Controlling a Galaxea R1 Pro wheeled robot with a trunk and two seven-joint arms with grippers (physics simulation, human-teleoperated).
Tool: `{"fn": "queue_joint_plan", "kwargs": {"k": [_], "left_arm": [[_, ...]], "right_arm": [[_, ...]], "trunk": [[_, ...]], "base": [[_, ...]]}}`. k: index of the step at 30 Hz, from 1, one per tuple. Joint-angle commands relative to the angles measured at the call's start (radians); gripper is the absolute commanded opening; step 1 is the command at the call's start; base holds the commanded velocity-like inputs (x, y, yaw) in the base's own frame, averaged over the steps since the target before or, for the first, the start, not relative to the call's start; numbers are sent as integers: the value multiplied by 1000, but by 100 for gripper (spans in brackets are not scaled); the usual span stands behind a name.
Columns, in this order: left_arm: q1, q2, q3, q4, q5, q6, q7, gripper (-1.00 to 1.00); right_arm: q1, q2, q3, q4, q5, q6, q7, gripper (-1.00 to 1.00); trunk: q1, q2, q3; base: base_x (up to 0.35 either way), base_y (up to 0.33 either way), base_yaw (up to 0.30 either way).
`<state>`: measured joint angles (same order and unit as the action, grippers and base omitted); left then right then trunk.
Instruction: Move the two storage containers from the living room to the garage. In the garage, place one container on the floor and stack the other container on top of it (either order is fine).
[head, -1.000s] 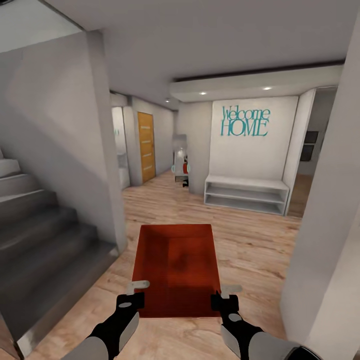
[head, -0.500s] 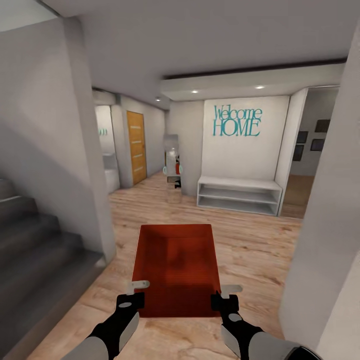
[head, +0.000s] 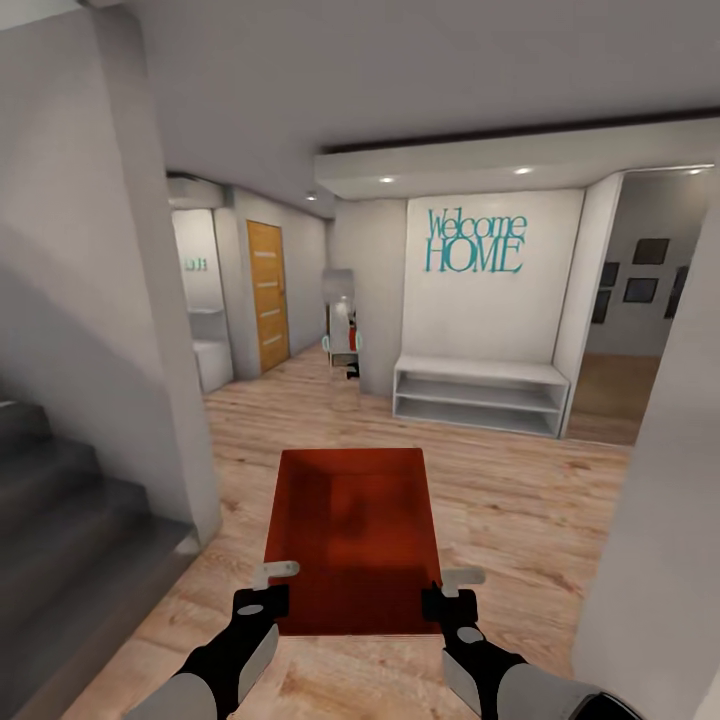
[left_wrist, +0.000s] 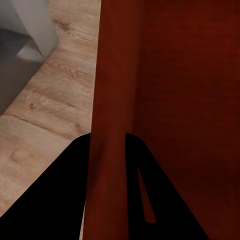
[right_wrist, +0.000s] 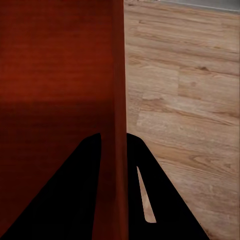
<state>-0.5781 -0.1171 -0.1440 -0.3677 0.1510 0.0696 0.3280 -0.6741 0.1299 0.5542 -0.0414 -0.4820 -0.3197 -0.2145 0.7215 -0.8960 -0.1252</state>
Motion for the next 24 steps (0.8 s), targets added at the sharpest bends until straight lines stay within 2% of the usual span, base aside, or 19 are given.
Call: {"fn": "queue_joint_plan", "kwargs": {"k": [1, 24], "left_arm": [[-1, 35, 11, 0, 18, 7, 11, -100], [-1, 35, 11, 0, 18, 7, 11, -100]], "right_arm": [[-1, -13, -27, -4, 6, -4, 0, -100], [-1, -13, -27, -4, 7, -4, 1, -100]], "trunk": [[1, -1, -1], [1, -1, -1]], "base": [[323, 0, 0], [323, 0, 0]]}}
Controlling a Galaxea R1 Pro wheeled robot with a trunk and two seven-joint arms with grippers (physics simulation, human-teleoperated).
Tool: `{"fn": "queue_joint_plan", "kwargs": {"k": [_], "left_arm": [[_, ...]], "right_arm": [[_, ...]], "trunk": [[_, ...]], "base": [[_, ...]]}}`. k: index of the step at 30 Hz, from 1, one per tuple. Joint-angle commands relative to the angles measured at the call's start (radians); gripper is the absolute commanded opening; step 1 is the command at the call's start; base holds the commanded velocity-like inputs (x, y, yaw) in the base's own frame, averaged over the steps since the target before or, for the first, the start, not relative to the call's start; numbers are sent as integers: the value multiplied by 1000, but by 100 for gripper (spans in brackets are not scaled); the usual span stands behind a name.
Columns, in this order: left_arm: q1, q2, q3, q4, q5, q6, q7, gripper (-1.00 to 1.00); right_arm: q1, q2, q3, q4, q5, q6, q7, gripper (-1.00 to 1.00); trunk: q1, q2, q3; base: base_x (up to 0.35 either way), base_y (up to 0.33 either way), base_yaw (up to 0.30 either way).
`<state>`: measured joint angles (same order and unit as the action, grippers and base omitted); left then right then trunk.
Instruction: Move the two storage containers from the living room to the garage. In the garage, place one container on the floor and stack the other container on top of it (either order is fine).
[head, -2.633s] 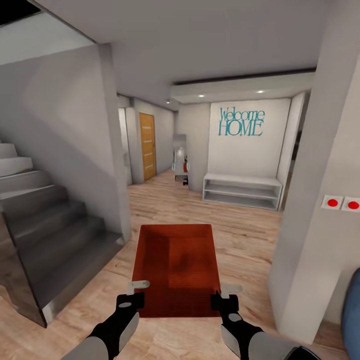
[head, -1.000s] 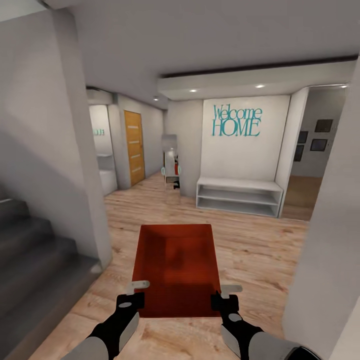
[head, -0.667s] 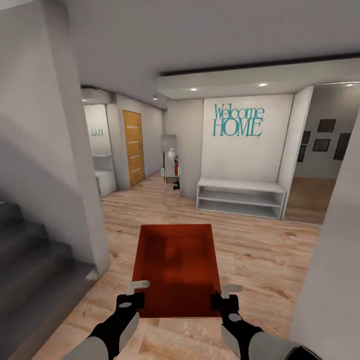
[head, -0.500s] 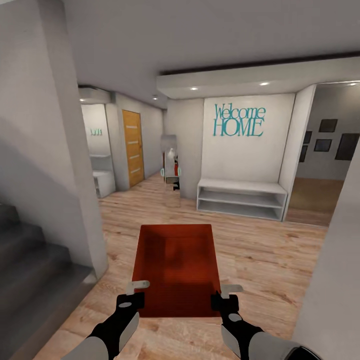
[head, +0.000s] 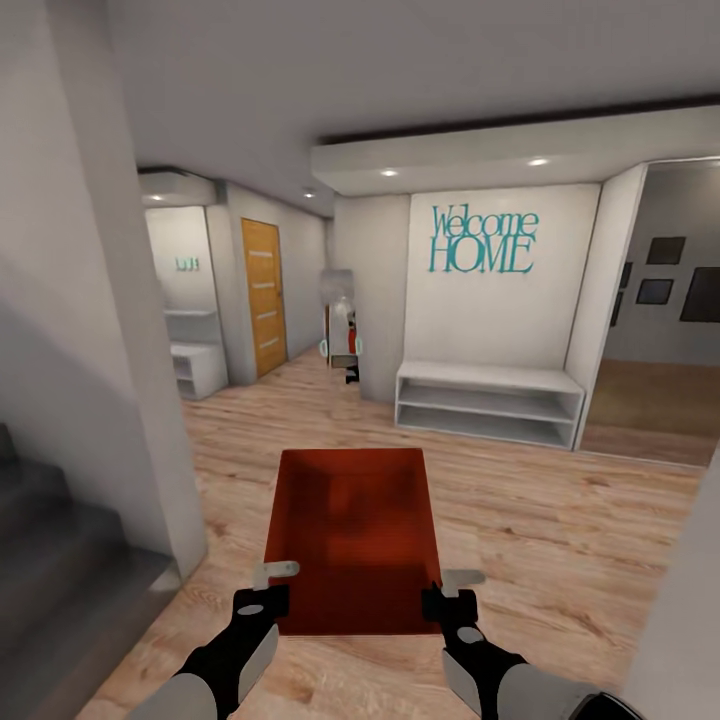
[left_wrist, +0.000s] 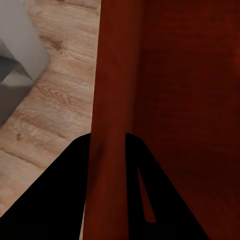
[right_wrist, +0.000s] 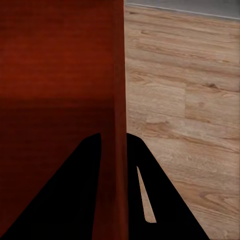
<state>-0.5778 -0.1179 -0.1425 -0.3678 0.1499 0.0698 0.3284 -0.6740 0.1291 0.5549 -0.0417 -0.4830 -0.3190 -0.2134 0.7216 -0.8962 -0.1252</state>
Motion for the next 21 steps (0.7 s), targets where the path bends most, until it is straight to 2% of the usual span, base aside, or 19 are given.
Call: {"fn": "queue_joint_plan", "kwargs": {"k": [1, 21], "left_arm": [[-1, 36, 9, 0, 19, 7, 11, -100], [-2, 36, 9, 0, 19, 7, 11, -100]], "right_arm": [[-1, -13, -28, -3, 7, -5, 1, -100], [-1, -13, -29, -3, 7, -5, 2, -100]], "trunk": [[1, -1, -1], [1, -1, -1]], "base": [[323, 0, 0], [323, 0, 0]]}}
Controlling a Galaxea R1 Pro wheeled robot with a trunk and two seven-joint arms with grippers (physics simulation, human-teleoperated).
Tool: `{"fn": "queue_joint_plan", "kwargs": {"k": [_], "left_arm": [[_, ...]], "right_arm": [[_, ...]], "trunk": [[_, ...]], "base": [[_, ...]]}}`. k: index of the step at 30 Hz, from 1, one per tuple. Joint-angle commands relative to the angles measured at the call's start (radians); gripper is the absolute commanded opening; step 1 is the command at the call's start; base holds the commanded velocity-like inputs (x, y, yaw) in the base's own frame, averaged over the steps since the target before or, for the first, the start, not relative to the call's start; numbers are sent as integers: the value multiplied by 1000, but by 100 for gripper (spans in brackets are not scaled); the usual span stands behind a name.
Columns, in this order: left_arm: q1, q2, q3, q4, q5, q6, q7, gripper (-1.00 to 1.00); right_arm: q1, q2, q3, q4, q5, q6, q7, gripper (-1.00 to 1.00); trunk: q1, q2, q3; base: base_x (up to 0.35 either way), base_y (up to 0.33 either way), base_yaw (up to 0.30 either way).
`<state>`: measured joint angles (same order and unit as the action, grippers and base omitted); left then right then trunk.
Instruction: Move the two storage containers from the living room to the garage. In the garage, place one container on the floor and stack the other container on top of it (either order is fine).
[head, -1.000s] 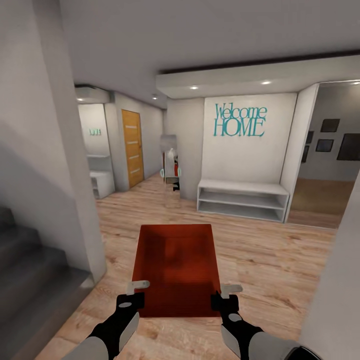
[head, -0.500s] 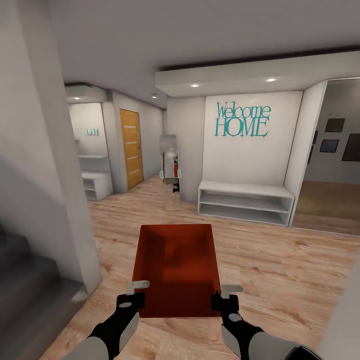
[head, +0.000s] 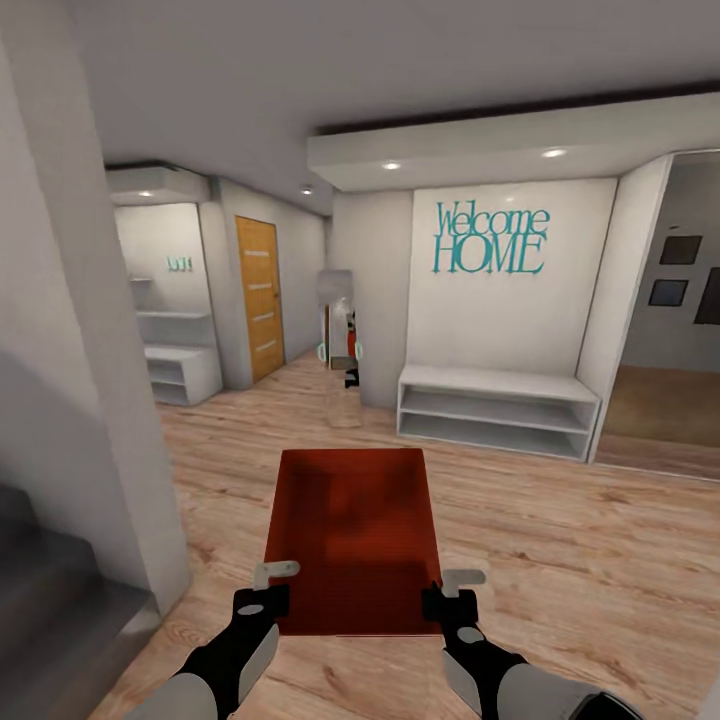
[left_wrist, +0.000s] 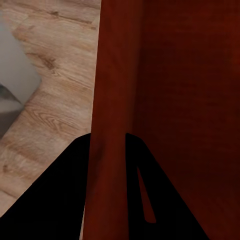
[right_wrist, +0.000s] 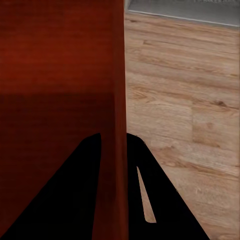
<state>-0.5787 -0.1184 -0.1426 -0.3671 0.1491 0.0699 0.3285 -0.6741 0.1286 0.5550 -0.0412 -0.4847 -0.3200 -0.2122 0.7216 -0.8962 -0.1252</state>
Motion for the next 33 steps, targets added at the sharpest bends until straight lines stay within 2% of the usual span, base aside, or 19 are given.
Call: {"fn": "queue_joint_plan", "kwargs": {"k": [1, 33], "left_arm": [[-1, 37, 9, -1, 20, 7, 10, -100], [0, 37, 9, -1, 20, 7, 10, -100]], "right_arm": [[-1, -12, -29, -4, 8, -4, 1, -100], [-1, -12, -29, -3, 9, -4, 1, -100]], "trunk": [[1, -1, -1], [1, -1, -1]], "base": [[323, 0, 0], [323, 0, 0]]}}
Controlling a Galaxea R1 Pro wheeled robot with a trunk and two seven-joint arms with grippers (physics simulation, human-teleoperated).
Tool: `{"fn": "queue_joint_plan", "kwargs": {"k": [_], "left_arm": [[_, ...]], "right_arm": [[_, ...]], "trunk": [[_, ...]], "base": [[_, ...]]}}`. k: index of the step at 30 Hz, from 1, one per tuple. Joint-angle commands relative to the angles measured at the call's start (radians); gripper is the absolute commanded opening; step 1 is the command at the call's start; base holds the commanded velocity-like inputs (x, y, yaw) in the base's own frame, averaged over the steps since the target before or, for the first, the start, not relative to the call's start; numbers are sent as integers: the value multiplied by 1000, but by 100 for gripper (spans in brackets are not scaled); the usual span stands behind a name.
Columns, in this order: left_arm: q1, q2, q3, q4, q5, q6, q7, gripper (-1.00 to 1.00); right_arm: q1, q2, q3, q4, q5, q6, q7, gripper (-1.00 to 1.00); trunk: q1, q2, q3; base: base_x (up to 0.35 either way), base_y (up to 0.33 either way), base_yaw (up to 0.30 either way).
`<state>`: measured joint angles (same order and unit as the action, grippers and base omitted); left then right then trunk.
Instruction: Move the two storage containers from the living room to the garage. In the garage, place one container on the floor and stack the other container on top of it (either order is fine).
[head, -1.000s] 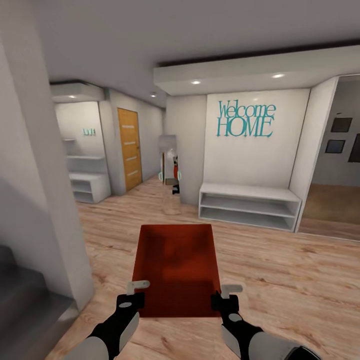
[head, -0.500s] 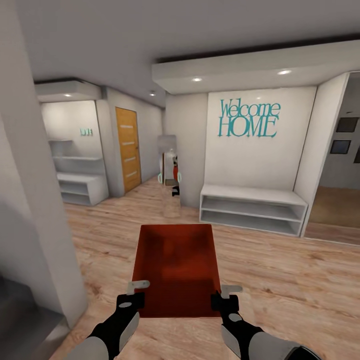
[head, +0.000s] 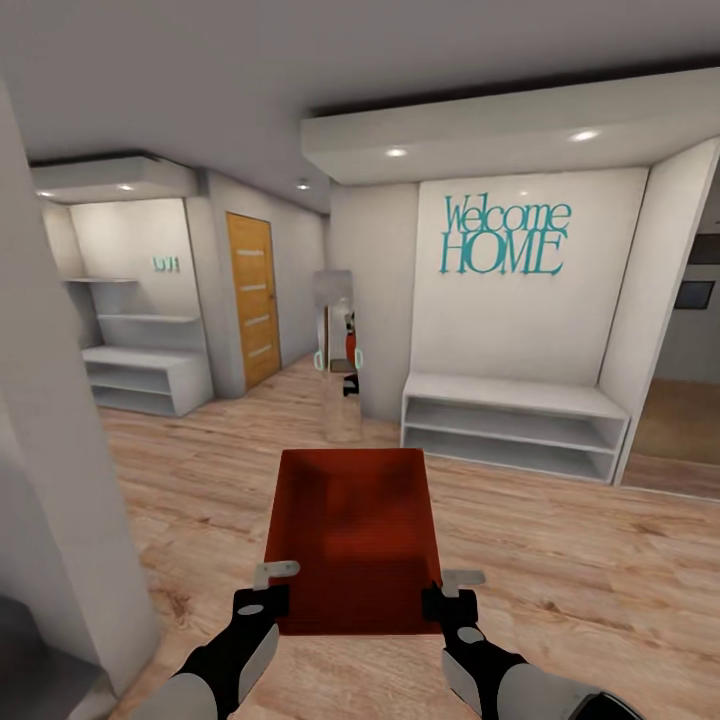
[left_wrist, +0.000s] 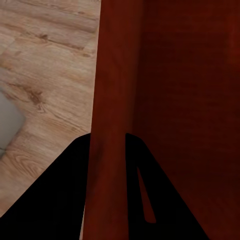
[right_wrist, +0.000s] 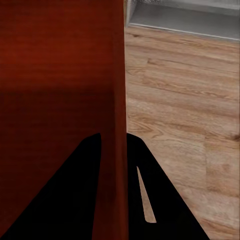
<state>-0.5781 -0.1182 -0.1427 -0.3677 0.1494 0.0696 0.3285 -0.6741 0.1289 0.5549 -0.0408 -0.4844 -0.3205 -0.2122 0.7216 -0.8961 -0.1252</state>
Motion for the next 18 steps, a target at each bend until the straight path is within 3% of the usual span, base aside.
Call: {"fn": "queue_joint_plan", "kwargs": {"k": [1, 18], "left_arm": [[-1, 37, 9, 0, 19, 7, 11, -100], [-1, 37, 9, 0, 19, 7, 11, -100]], "right_arm": [[-1, -12, -29, -4, 9, -3, 1, -100], [-1, -12, -28, -4, 9, -3, 1, -100]], "trunk": [[1, -1, -1], [1, -1, -1]], "base": [[323, 0, 0], [323, 0, 0]]}}
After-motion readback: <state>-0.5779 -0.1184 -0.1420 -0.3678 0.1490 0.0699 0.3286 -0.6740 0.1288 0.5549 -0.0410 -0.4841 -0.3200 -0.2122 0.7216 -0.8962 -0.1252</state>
